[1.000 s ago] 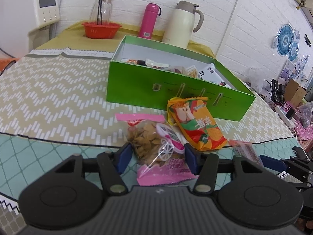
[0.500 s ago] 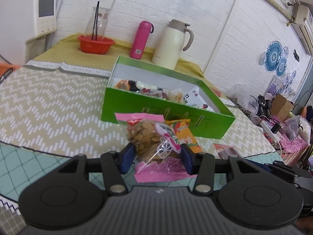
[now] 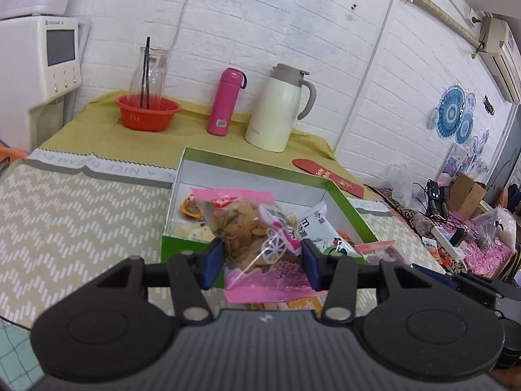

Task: Organize snacks
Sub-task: 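Carry the strip packet and pink cookie bag into the green box, opening both grippers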

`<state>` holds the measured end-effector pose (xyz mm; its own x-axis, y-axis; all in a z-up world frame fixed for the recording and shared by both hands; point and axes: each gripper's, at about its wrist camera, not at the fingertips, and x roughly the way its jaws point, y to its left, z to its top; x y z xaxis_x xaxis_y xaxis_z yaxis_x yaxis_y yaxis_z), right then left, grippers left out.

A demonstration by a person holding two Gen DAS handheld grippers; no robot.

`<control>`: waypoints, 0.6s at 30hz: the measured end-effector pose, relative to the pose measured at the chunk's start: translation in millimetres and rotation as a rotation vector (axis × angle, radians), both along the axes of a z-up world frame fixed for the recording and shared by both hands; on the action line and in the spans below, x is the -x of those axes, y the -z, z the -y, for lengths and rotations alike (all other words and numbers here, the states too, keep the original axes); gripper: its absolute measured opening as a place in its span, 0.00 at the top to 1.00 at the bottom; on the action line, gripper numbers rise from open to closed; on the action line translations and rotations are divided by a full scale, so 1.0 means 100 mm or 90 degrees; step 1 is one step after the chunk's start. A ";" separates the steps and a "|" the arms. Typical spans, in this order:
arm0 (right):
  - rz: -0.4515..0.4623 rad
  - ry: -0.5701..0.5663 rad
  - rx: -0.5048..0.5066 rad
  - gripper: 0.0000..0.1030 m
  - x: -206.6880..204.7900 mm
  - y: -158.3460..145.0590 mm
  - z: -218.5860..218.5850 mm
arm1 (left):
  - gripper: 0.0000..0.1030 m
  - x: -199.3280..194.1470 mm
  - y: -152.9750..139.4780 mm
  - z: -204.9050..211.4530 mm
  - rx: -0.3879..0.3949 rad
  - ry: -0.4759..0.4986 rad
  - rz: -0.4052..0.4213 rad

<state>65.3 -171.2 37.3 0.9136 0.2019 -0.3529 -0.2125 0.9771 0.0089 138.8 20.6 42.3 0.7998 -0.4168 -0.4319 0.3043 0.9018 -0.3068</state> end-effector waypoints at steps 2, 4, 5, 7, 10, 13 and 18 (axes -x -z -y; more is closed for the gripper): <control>0.018 0.002 0.006 0.49 0.00 -0.05 0.00 | 0.53 -0.05 -0.04 0.01 -0.004 -0.002 0.006; 0.034 0.008 0.008 0.48 -0.04 -0.13 0.02 | 0.53 -0.10 -0.08 0.04 -0.005 -0.002 0.010; 0.043 0.009 0.008 0.48 -0.08 -0.15 0.02 | 0.53 -0.14 -0.09 0.05 -0.005 -0.001 0.012; 0.053 0.014 0.009 0.48 -0.20 -0.18 0.04 | 0.53 -0.22 -0.12 0.08 -0.006 -0.005 0.013; 0.057 0.038 0.007 0.48 -0.43 -0.18 0.09 | 0.53 -0.37 -0.13 0.09 -0.005 -0.014 0.014; 0.047 0.059 -0.011 0.48 -0.68 -0.13 0.17 | 0.53 -0.55 -0.10 0.08 0.009 -0.019 0.003; 0.053 0.074 -0.018 0.46 -0.96 0.00 0.22 | 0.52 -0.81 0.00 0.12 0.008 -0.029 -0.017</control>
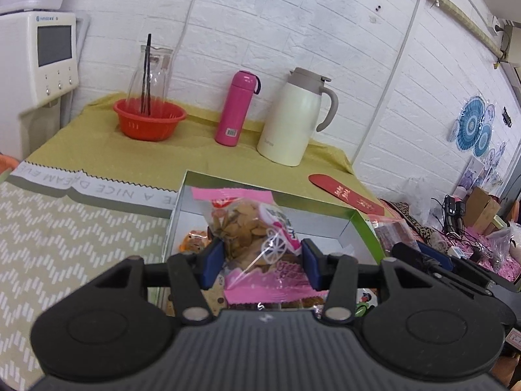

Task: Organize snacks
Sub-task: 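Carry the strip packet and pink cookie bag into the green box, opening both grippers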

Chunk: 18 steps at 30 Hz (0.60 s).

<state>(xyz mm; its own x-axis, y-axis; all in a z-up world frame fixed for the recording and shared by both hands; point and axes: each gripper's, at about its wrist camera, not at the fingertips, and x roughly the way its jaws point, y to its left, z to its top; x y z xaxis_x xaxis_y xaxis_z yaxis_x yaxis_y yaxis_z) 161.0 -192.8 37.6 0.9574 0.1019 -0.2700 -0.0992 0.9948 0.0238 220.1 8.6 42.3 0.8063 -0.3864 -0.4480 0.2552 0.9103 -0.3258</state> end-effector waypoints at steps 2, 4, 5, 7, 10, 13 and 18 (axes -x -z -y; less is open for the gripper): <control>-0.006 -0.021 0.004 0.34 -0.09 0.08 -0.02 | 0.52 -0.07 0.06 0.03 -0.001 0.006 0.001; -0.038 -0.038 0.019 0.00 -0.13 0.15 -0.06 | 0.25 -0.06 0.10 0.05 -0.011 -0.007 0.022; -0.031 -0.035 0.028 0.00 -0.10 0.19 -0.09 | 0.21 -0.03 0.10 0.05 -0.016 -0.020 0.037; -0.005 -0.038 0.045 0.00 -0.02 0.24 -0.12 | 0.00 0.04 0.09 0.05 -0.027 -0.040 0.066; -0.018 -0.038 0.054 0.00 -0.01 0.26 -0.15 | 0.00 0.07 0.06 0.07 -0.040 -0.038 0.075; -0.025 -0.042 0.051 0.00 -0.02 0.23 -0.16 | 0.00 0.11 0.04 0.08 -0.042 -0.036 0.082; 0.000 -0.050 0.056 0.00 0.07 0.10 -0.19 | 0.00 0.19 -0.03 0.09 -0.044 -0.036 0.087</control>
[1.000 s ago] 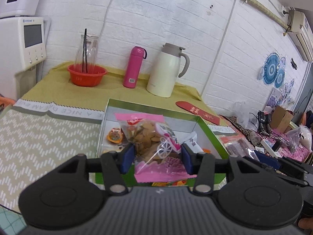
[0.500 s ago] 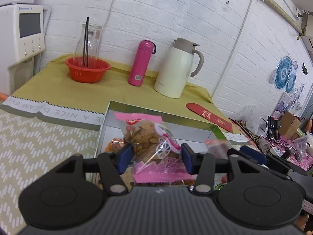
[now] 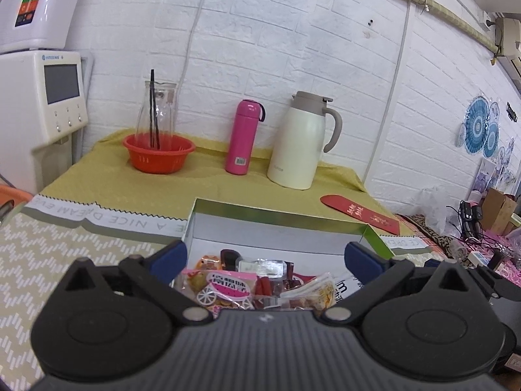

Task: Organize snacks
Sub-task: 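Carry the strip packet and pink cookie bag into the green box, opening both grippers, then move both grippers to the orange chip bag on the table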

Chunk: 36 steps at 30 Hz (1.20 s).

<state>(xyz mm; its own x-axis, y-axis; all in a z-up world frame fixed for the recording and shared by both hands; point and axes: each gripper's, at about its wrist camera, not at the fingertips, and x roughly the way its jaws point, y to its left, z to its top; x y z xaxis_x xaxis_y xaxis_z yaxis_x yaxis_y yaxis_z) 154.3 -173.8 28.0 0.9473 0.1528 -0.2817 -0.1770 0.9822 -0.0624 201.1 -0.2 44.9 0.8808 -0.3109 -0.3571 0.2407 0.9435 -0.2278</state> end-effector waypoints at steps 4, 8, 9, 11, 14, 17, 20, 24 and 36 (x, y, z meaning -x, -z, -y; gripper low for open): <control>0.018 -0.014 -0.008 0.00 0.12 -0.09 -0.03 | 0.00 0.11 -0.06 0.02 0.005 0.007 -0.005; 0.015 -0.028 -0.011 0.00 0.29 -0.14 -0.07 | 0.00 0.25 -0.10 0.03 0.004 0.004 -0.024; 0.013 -0.033 -0.011 0.00 0.34 -0.14 -0.08 | 0.00 0.30 -0.10 0.03 0.005 0.005 -0.027; 0.003 -0.041 -0.008 0.00 0.44 -0.13 -0.10 | 0.00 0.40 -0.10 0.02 0.006 0.004 -0.035; -0.022 -0.042 -0.006 0.00 0.61 -0.06 -0.12 | 0.00 0.57 -0.05 -0.01 0.016 0.005 -0.040; -0.062 -0.050 -0.021 0.00 0.74 0.09 -0.11 | 0.00 0.73 0.07 -0.01 0.019 0.020 -0.054; -0.113 -0.059 -0.032 0.00 0.79 0.27 -0.13 | 0.00 0.86 0.25 0.02 0.009 0.028 -0.076; -0.173 -0.068 -0.046 0.00 0.75 0.46 -0.21 | 0.00 0.95 0.51 -0.01 0.022 0.024 -0.124; -0.229 -0.083 0.003 0.00 0.41 0.54 -0.50 | 0.00 0.97 0.69 -0.25 0.080 0.006 -0.178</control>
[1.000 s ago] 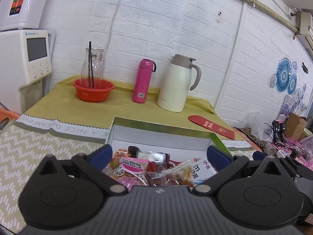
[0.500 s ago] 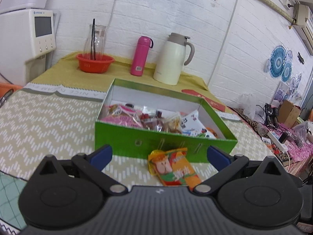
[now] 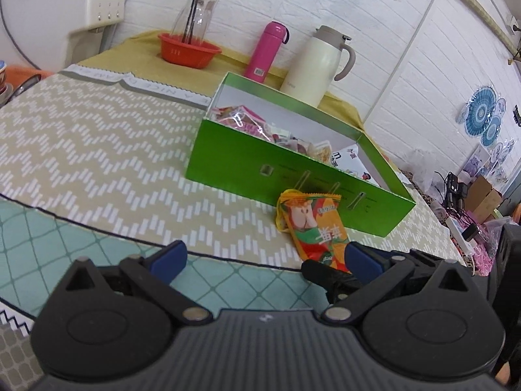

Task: Organize snacks
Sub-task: 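Move both grippers to the orange chip bag on the table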

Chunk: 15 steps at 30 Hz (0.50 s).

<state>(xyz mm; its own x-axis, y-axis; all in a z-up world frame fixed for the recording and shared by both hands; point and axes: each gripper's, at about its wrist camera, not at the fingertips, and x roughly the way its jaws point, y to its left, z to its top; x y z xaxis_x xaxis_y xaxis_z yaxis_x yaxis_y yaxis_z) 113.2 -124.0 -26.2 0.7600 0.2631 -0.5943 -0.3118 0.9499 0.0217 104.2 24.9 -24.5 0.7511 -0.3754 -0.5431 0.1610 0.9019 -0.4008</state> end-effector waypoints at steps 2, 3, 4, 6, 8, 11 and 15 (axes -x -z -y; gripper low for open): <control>0.003 0.001 0.008 0.00 0.03 0.00 0.01 | 0.00 -0.01 0.01 0.01 -0.001 0.009 -0.005; 0.004 0.001 0.011 0.00 0.06 -0.01 0.01 | 0.00 -0.01 0.02 0.02 -0.001 0.013 -0.008; 0.006 0.000 0.013 0.00 0.09 -0.02 0.02 | 0.00 -0.01 0.02 0.04 0.001 0.017 -0.010; 0.006 -0.002 0.010 0.00 0.17 -0.02 0.07 | 0.00 0.00 0.03 0.07 0.006 0.032 -0.013; 0.003 -0.002 0.002 0.00 0.27 -0.01 0.12 | 0.00 0.03 0.04 0.13 0.011 0.054 -0.010; 0.006 0.005 -0.011 0.00 0.45 0.00 0.19 | 0.00 0.06 0.04 0.26 0.007 0.087 -0.003; 0.010 0.013 -0.021 0.00 0.65 0.01 0.24 | 0.00 0.07 0.08 0.42 0.005 0.125 -0.009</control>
<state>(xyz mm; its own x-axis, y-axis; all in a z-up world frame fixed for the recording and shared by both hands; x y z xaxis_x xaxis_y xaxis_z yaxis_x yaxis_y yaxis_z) 48.3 -148.3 -27.3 0.7750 0.2665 -0.5731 -0.2922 0.9551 0.0489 97.4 -17.3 -32.4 0.6550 -0.5179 -0.5502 0.3276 0.8508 -0.4109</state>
